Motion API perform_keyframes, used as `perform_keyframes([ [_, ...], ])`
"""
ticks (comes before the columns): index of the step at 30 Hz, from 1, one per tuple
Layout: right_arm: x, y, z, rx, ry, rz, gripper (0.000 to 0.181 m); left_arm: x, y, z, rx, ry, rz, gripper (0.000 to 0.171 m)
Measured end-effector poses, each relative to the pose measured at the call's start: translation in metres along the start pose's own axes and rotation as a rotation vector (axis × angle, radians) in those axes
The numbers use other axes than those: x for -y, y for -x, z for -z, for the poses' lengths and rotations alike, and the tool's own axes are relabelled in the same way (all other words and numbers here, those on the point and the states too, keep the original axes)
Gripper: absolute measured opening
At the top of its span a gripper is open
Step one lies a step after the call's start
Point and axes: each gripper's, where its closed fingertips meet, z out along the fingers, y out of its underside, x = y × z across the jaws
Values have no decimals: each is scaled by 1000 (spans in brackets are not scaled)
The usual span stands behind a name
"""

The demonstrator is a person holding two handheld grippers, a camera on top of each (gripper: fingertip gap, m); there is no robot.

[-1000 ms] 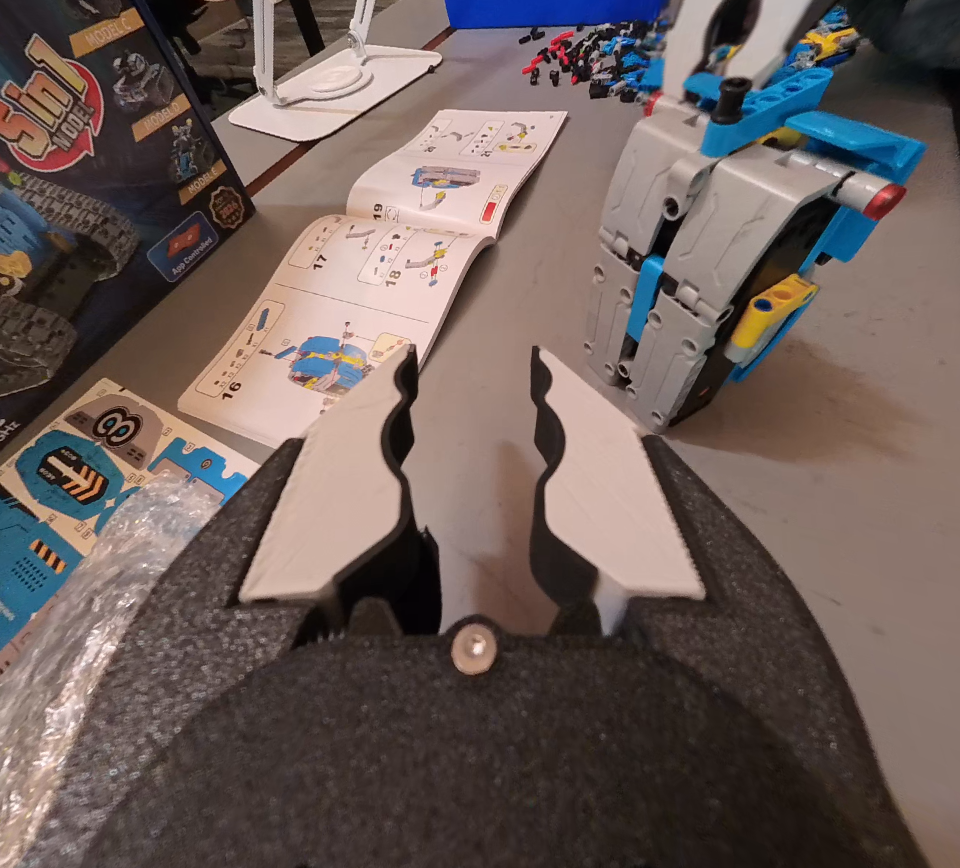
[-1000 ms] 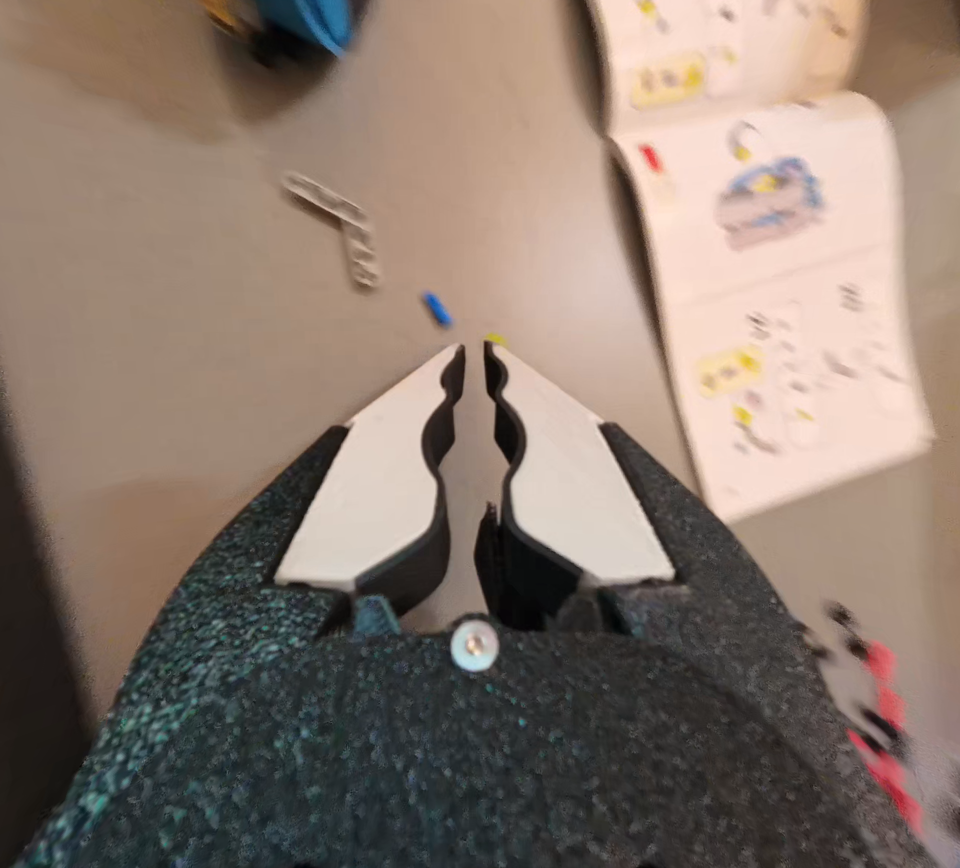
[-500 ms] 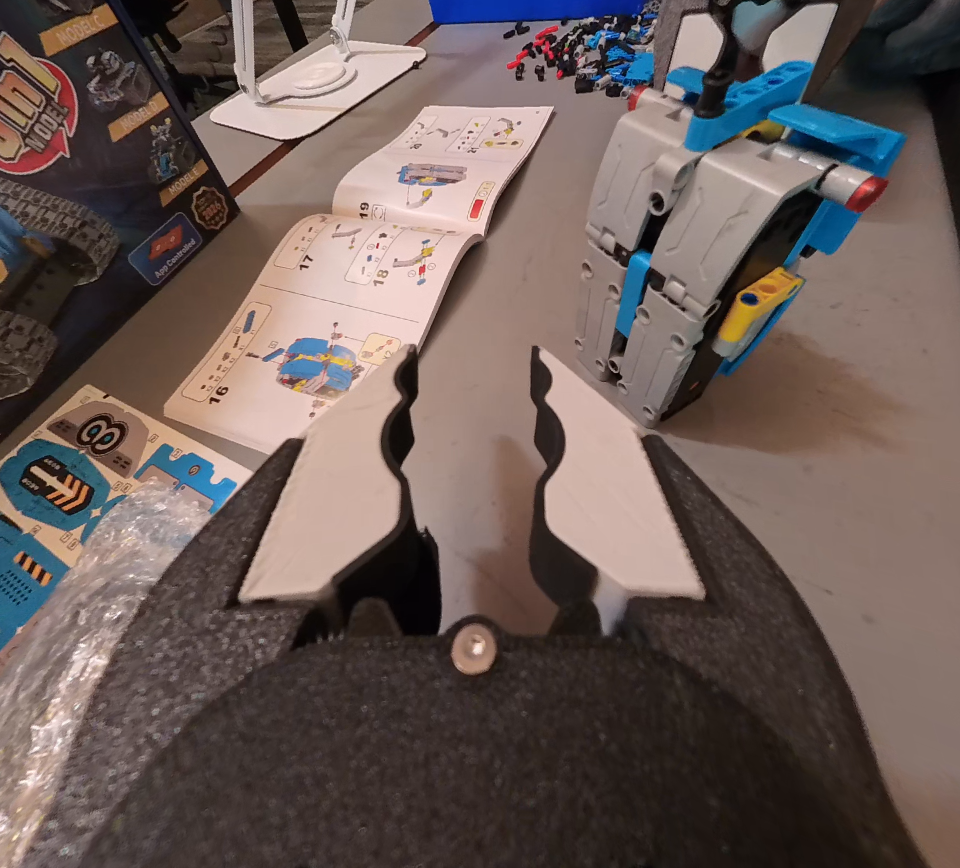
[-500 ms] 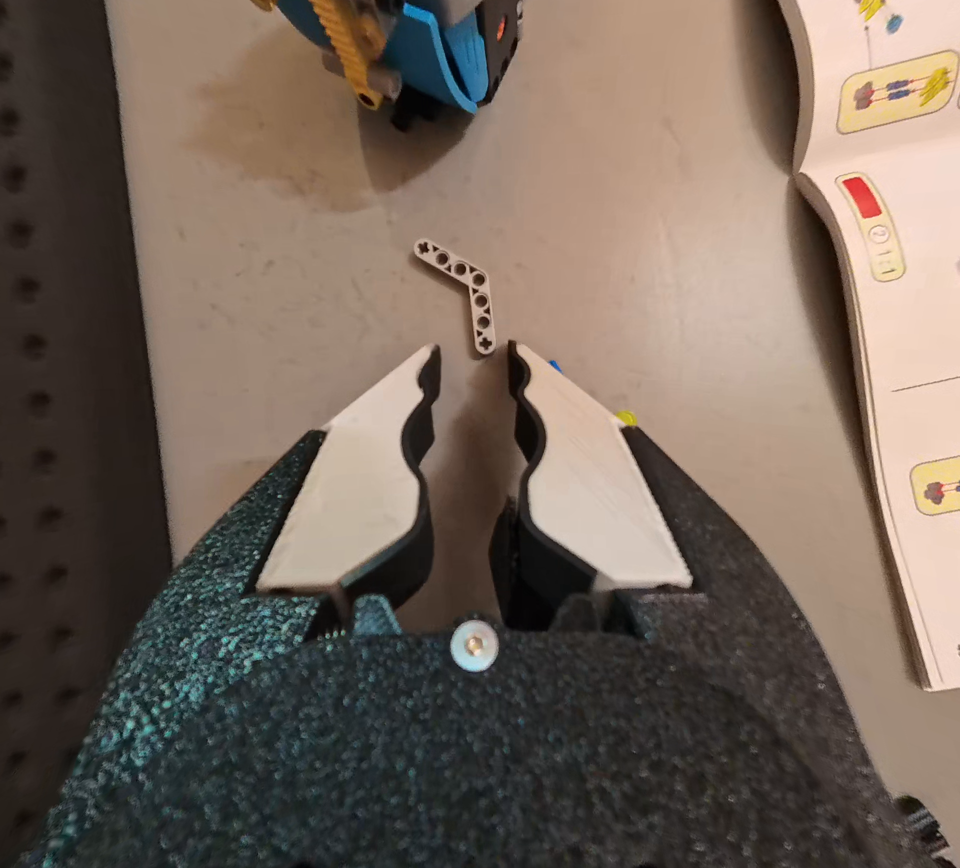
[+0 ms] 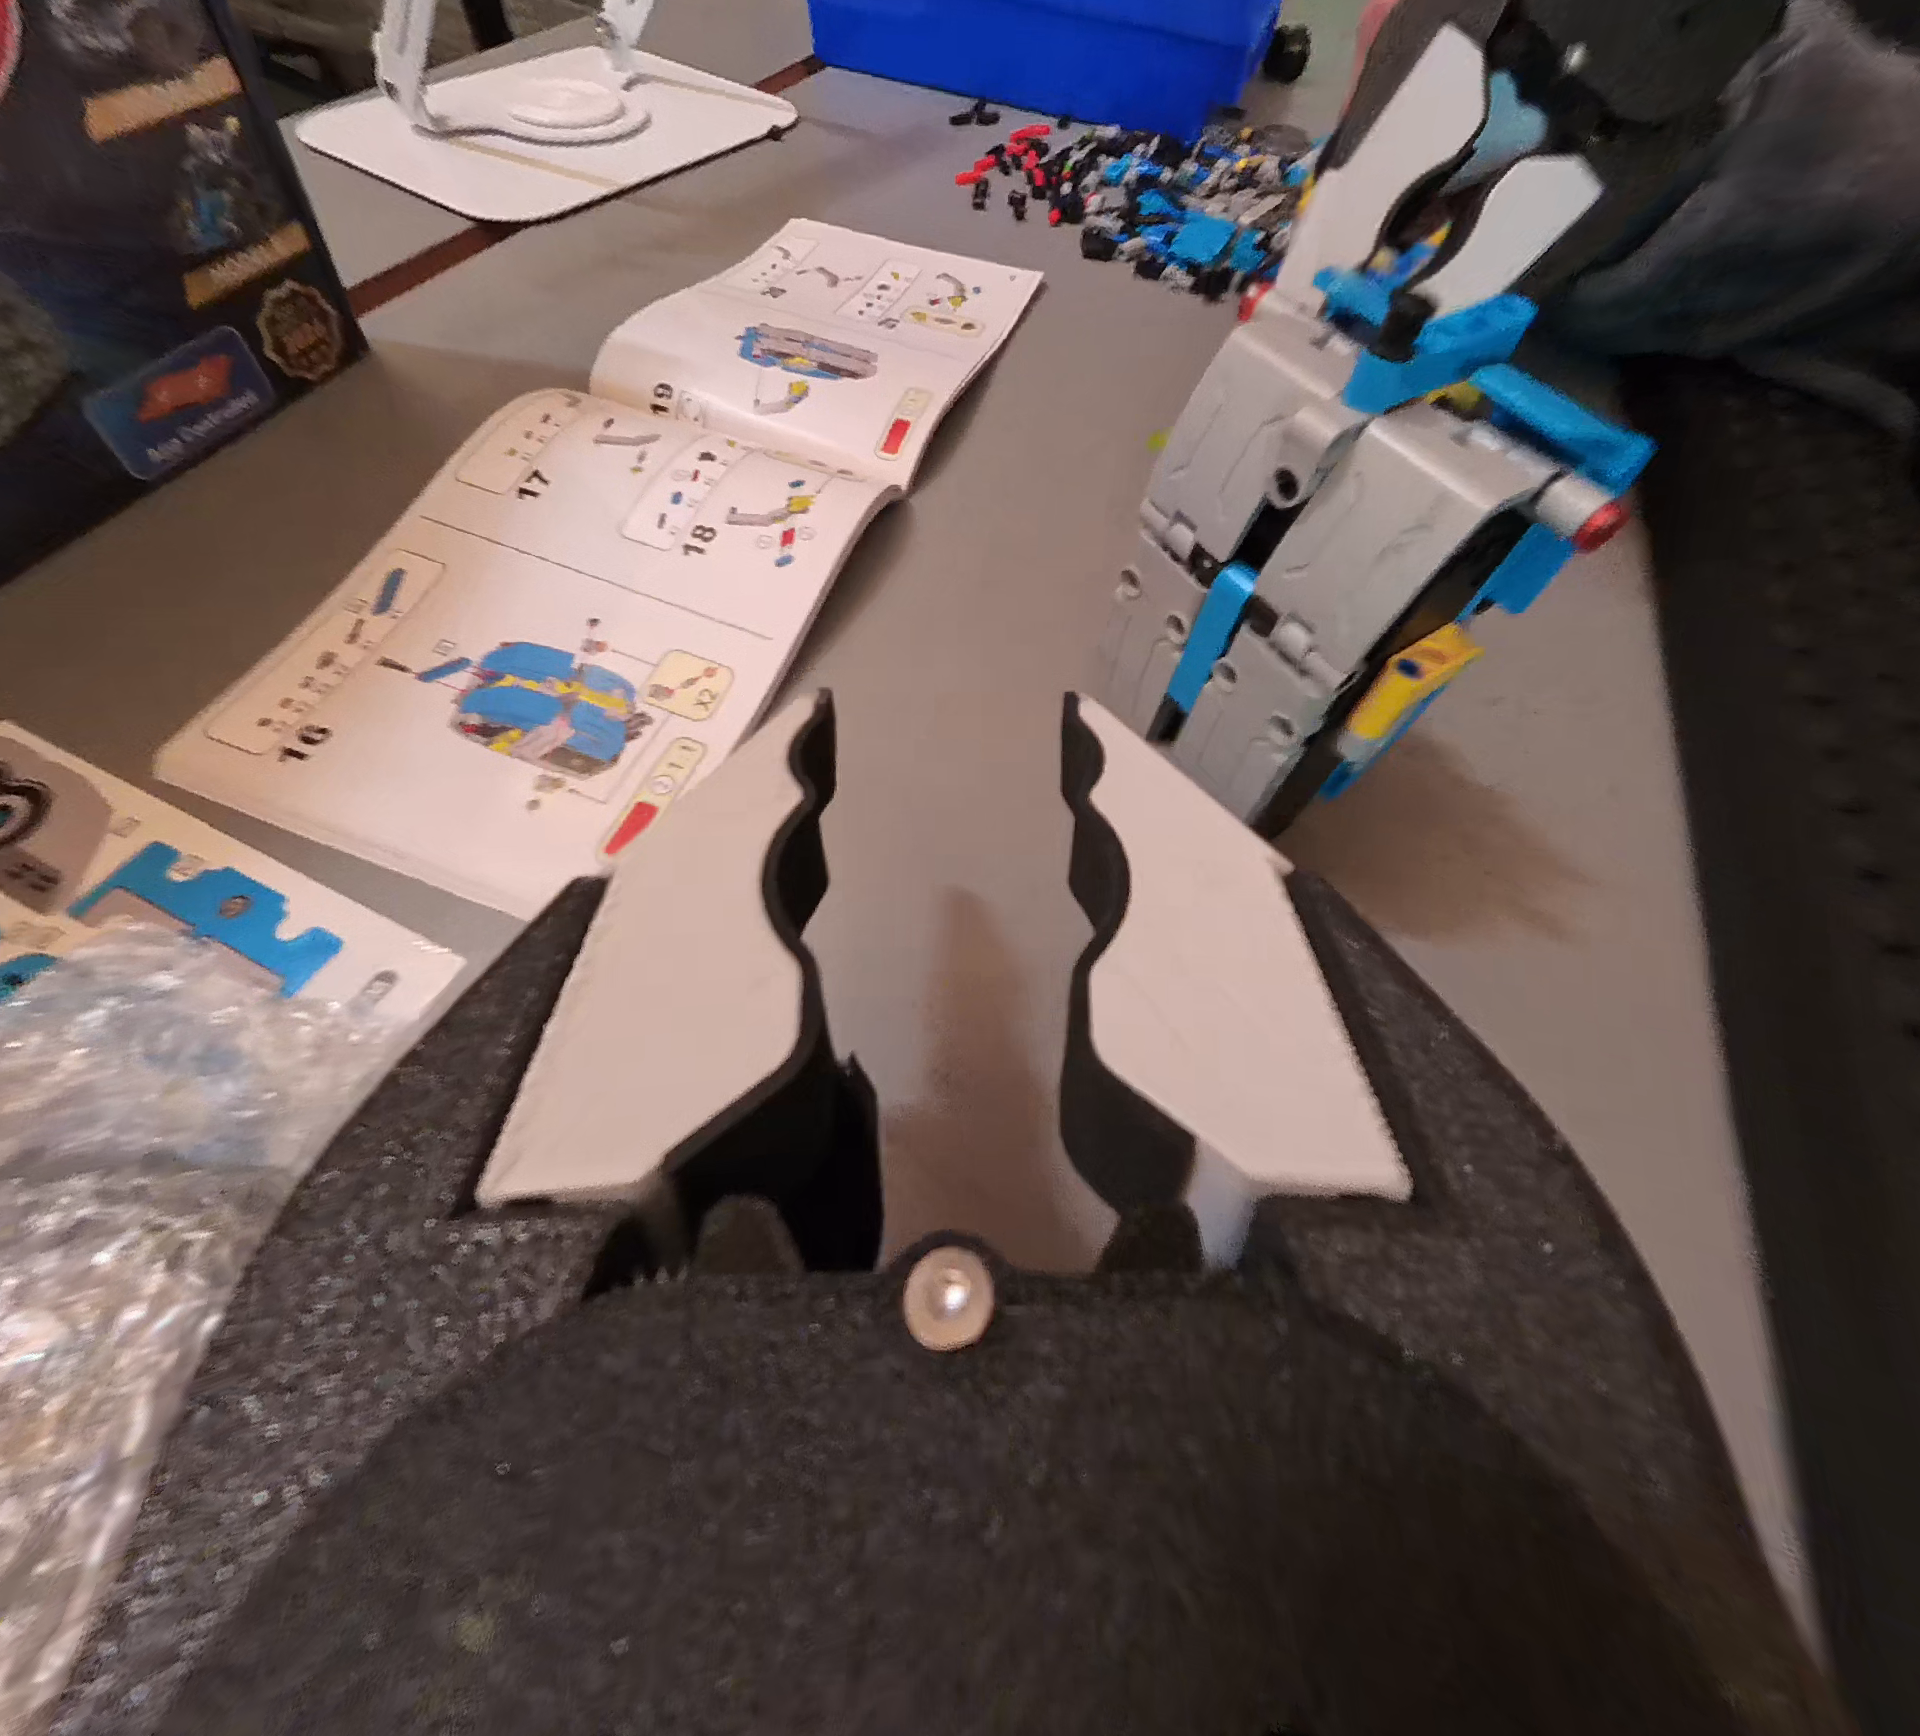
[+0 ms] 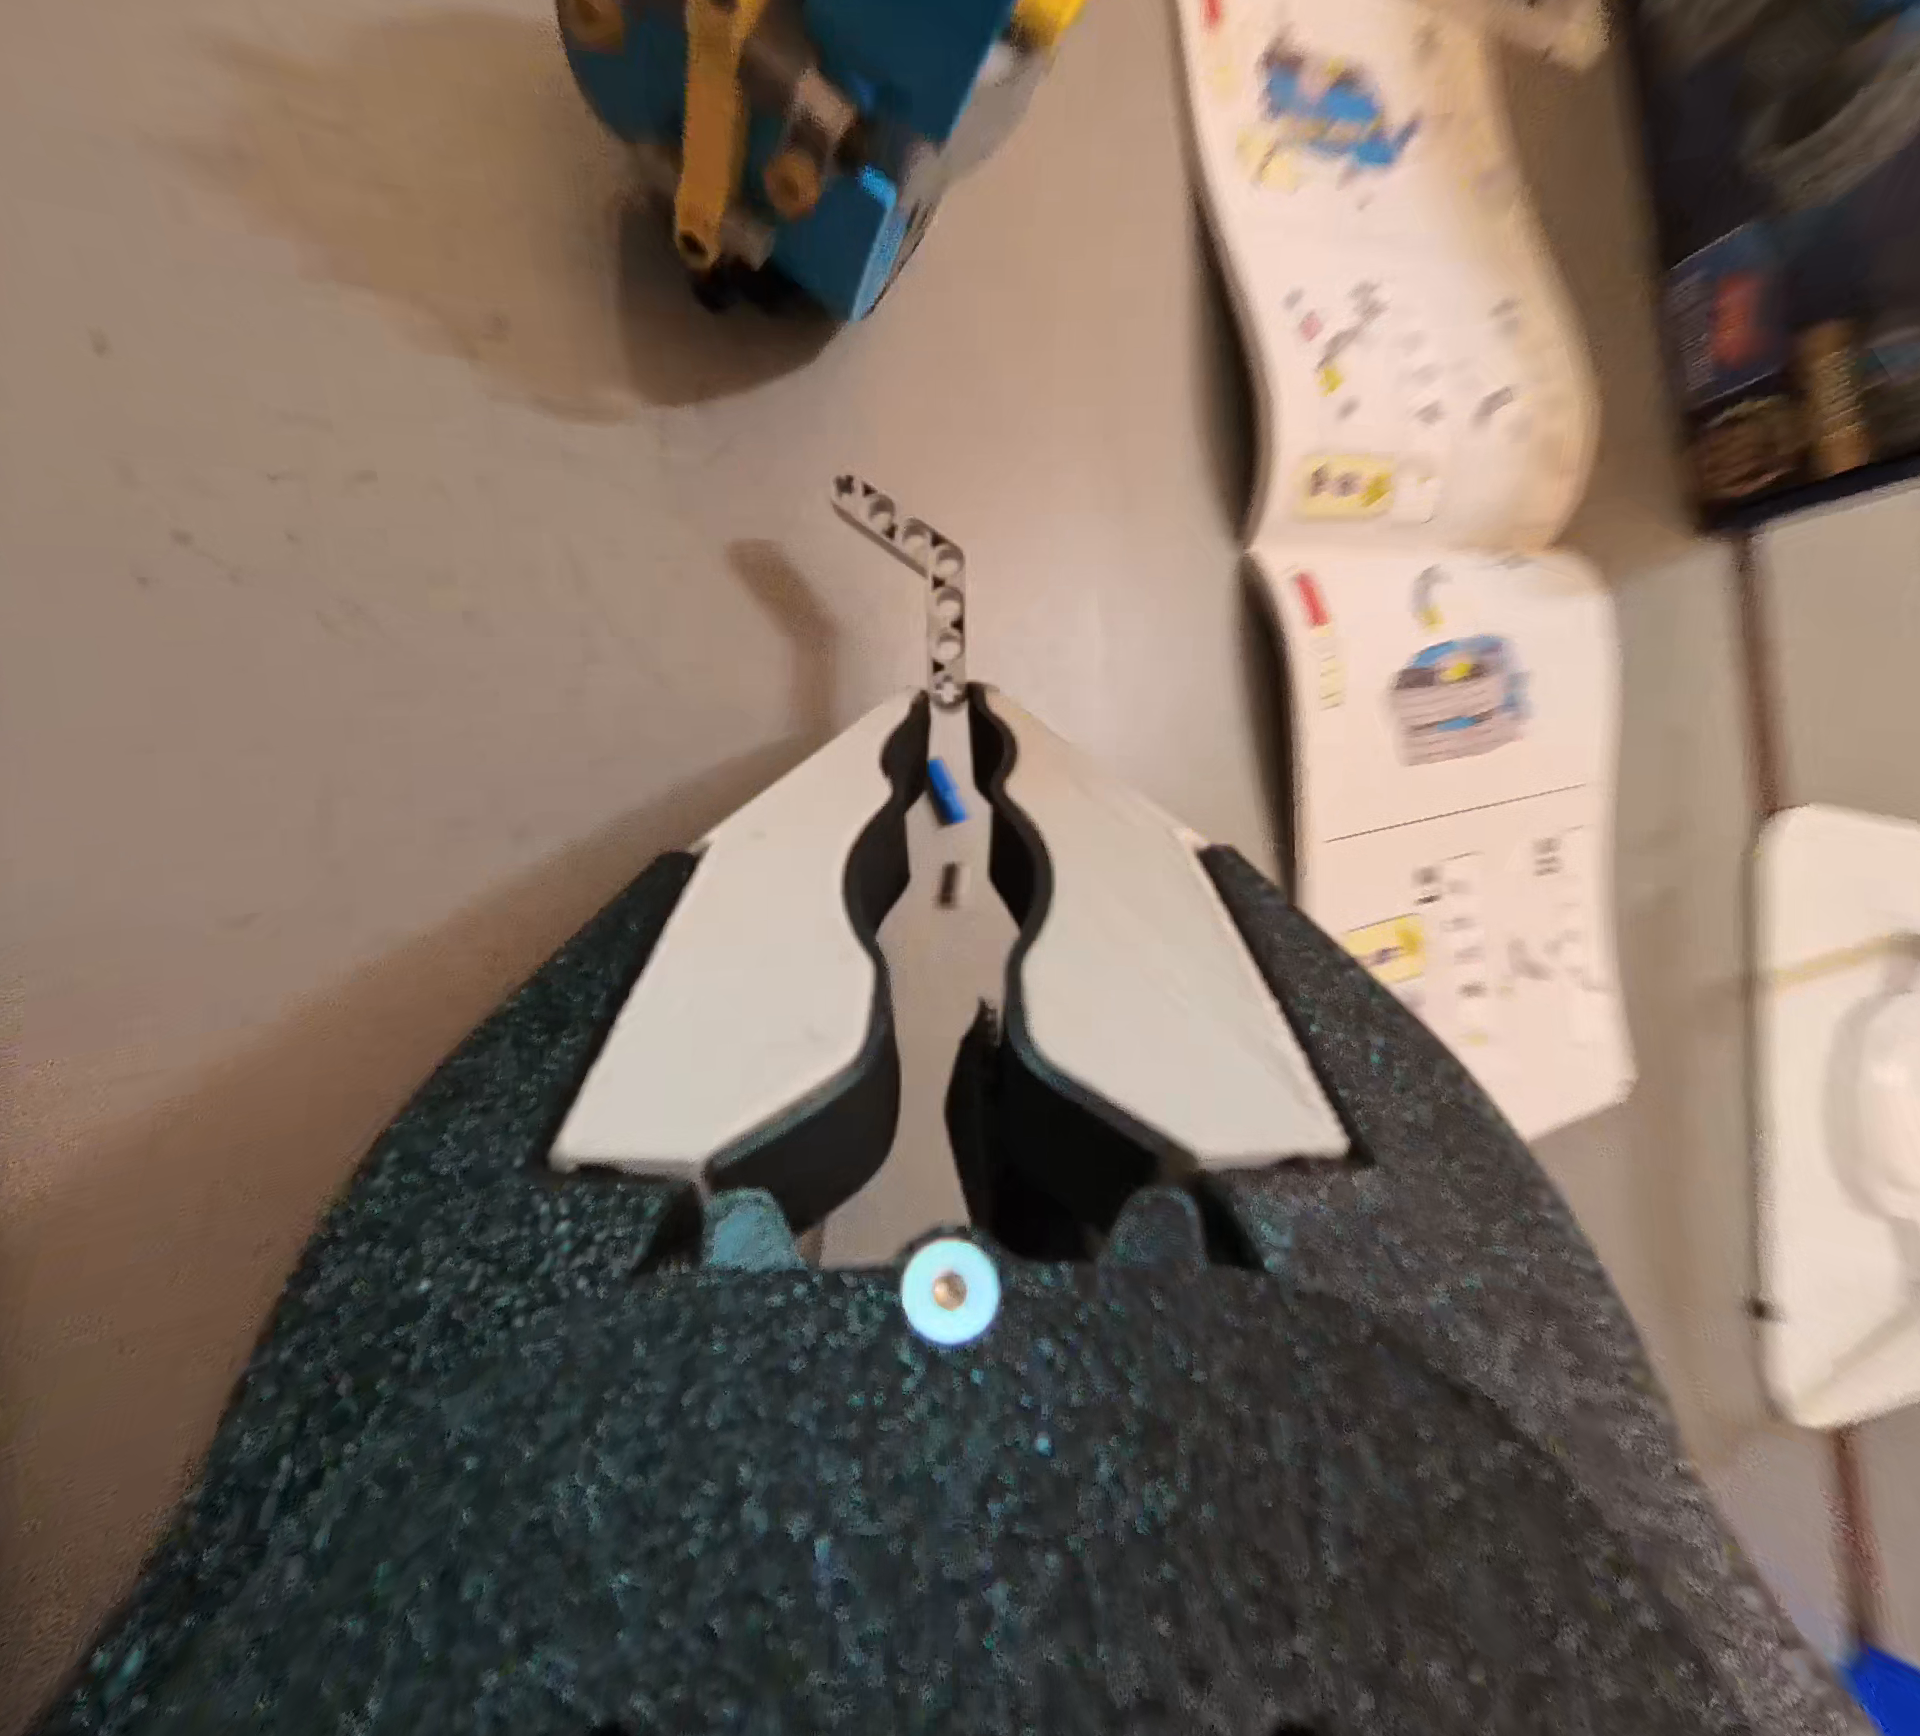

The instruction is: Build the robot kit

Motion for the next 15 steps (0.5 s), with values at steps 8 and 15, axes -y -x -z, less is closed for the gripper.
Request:
perform_keyframes([
  [8,47,-30,36,-422,-218,308,7,98,-45,33,-301,-264,392,43],
  [15,114,-7,88,-617,-496,468,6,107,-125,-5,-203,14,123,45],
])
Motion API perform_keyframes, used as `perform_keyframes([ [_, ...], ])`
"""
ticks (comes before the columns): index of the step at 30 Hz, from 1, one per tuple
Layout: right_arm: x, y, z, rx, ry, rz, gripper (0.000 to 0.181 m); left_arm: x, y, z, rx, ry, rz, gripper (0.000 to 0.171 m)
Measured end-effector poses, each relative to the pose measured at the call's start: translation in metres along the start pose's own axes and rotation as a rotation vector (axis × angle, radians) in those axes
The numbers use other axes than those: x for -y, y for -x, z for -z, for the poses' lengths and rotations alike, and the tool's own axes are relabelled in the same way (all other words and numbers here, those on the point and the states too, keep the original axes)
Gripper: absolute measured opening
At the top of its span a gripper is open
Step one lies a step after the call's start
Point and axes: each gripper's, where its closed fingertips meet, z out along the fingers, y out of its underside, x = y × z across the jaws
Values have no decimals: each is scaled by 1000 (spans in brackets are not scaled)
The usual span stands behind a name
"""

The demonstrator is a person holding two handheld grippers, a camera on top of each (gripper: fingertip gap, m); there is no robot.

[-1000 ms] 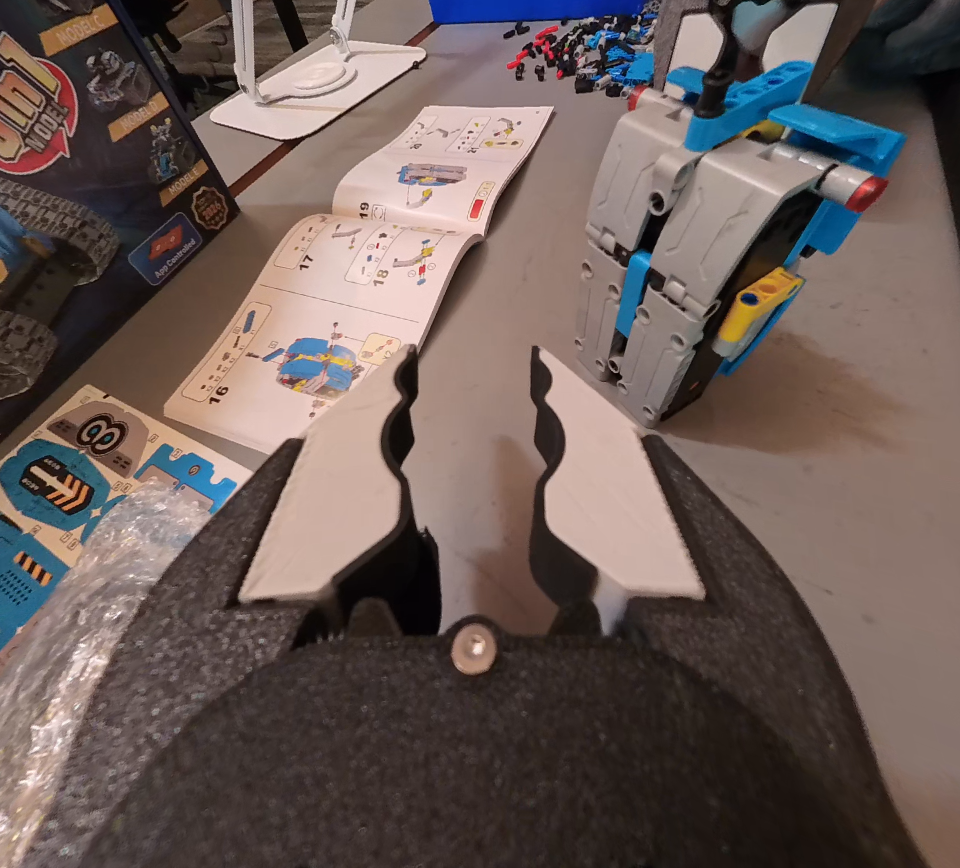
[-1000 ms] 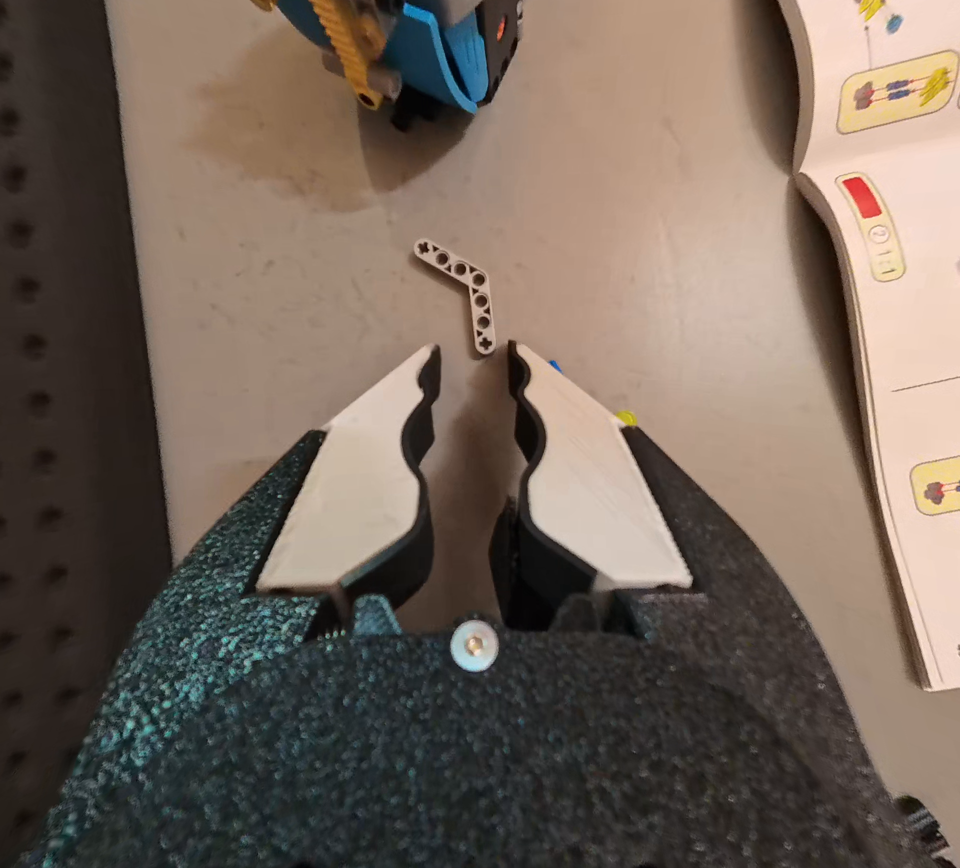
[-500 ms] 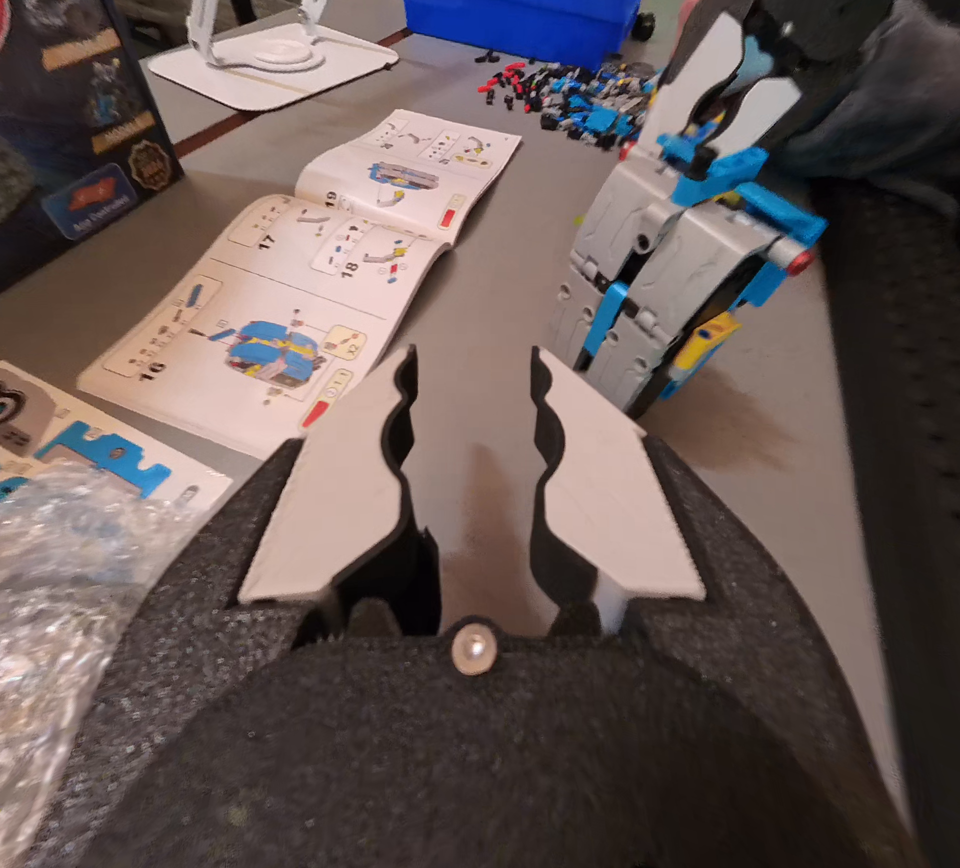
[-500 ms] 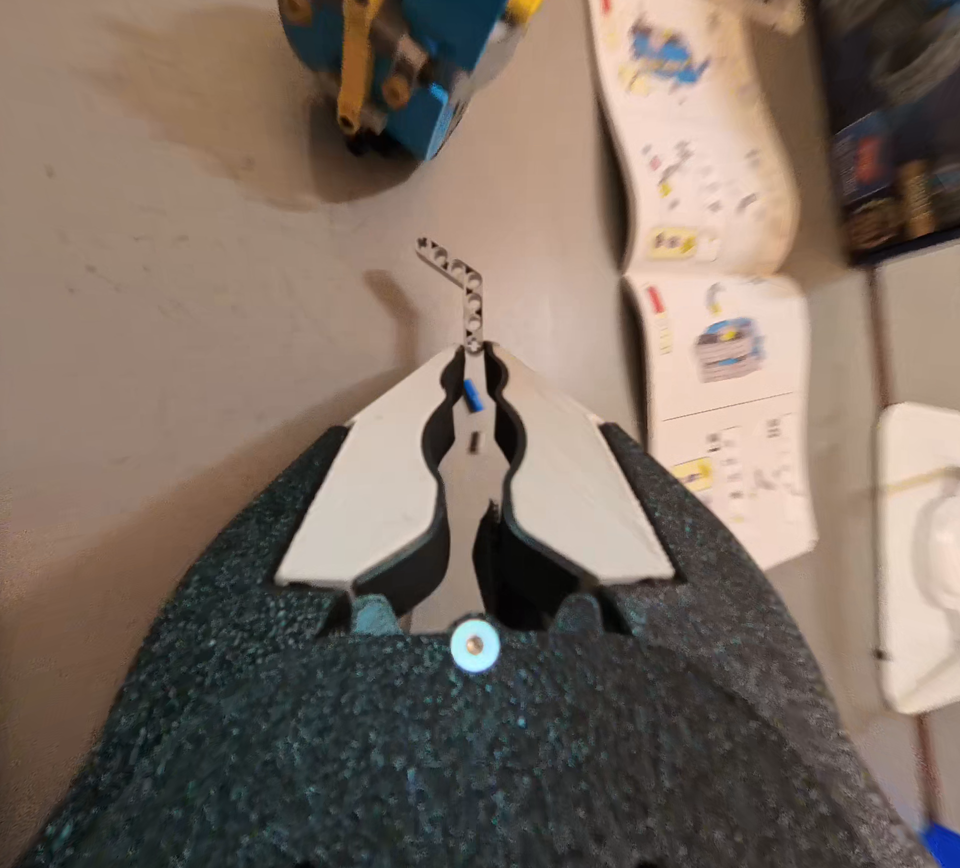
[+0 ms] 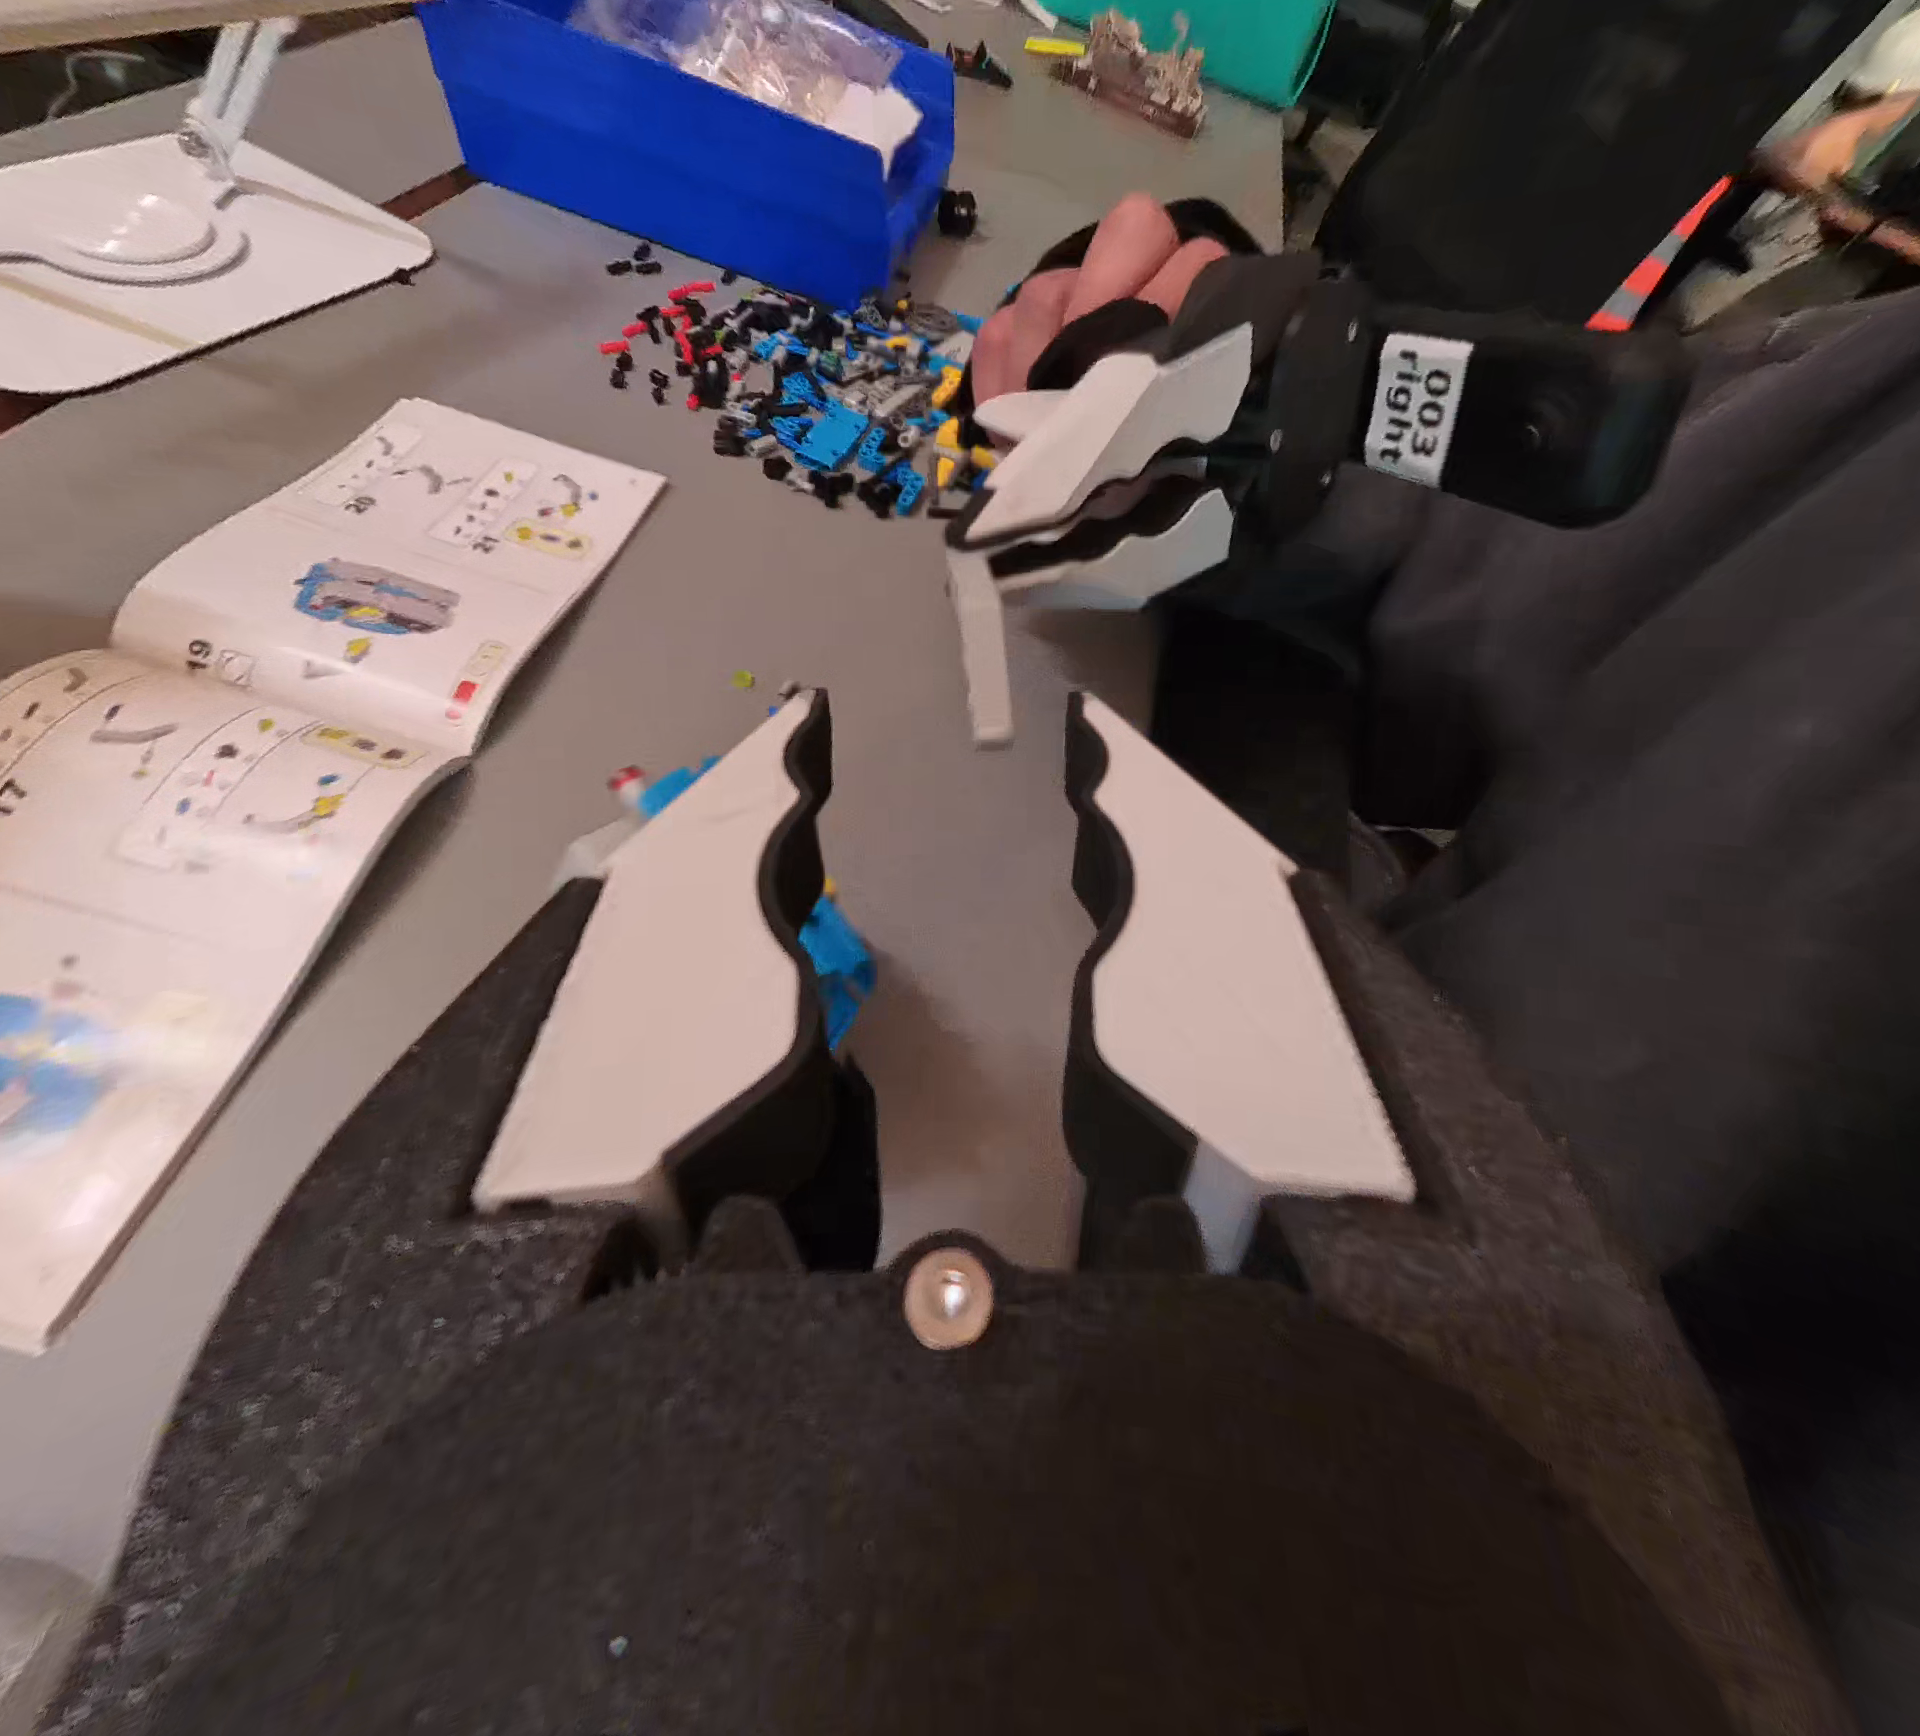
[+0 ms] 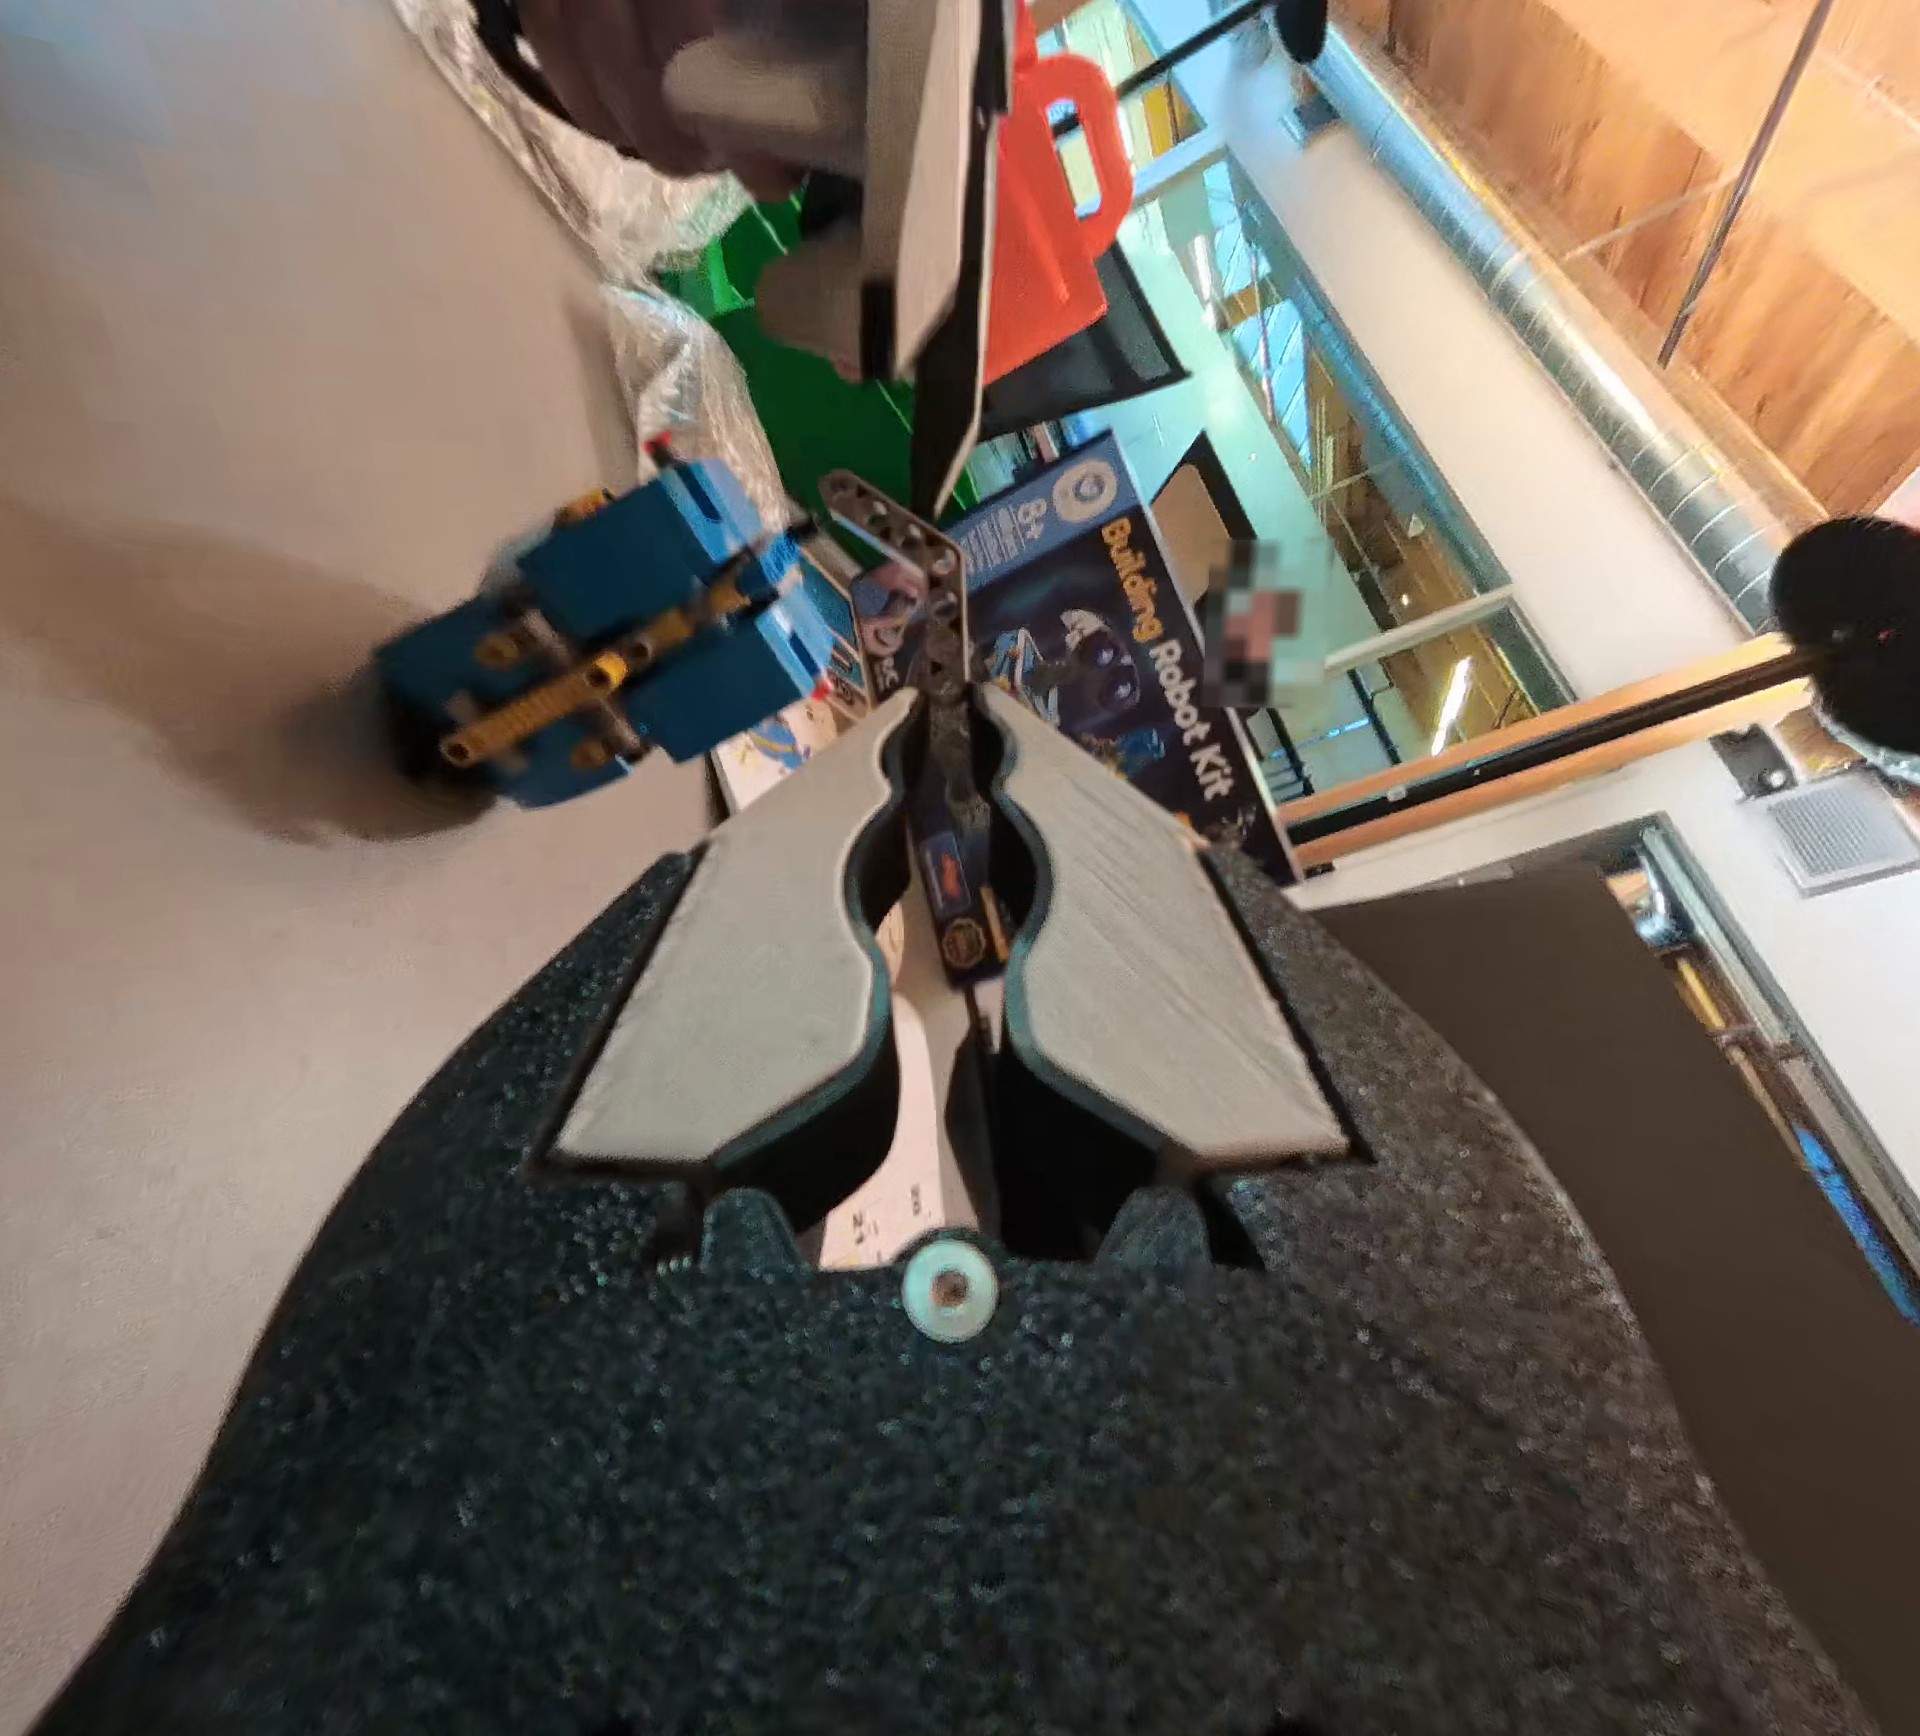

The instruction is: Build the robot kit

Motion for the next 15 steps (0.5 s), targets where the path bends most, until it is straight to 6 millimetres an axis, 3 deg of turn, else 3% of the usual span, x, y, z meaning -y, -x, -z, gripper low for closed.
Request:
perform_keyframes([
  [3,14,3,3,-40,-4,90,6,-2,-18,-17,16,23,2,41],
  [5,17,3,5,-71,-10,147,6,-7,-18,-24,43,43,2,26],
  [6,16,3,5,-73,-2,153,6,-7,-19,-26,49,39,-15,8],
  [8,15,2,7,-65,3,124,6,-5,-19,-28,78,20,-79,7],
  [12,2,-1,5,-18,60,-133,0,0,1,-24,326,-2,-464,7],
  [15,-2,-3,1,92,9,-490,8,8,22,-14,635,0,-831,7],
])
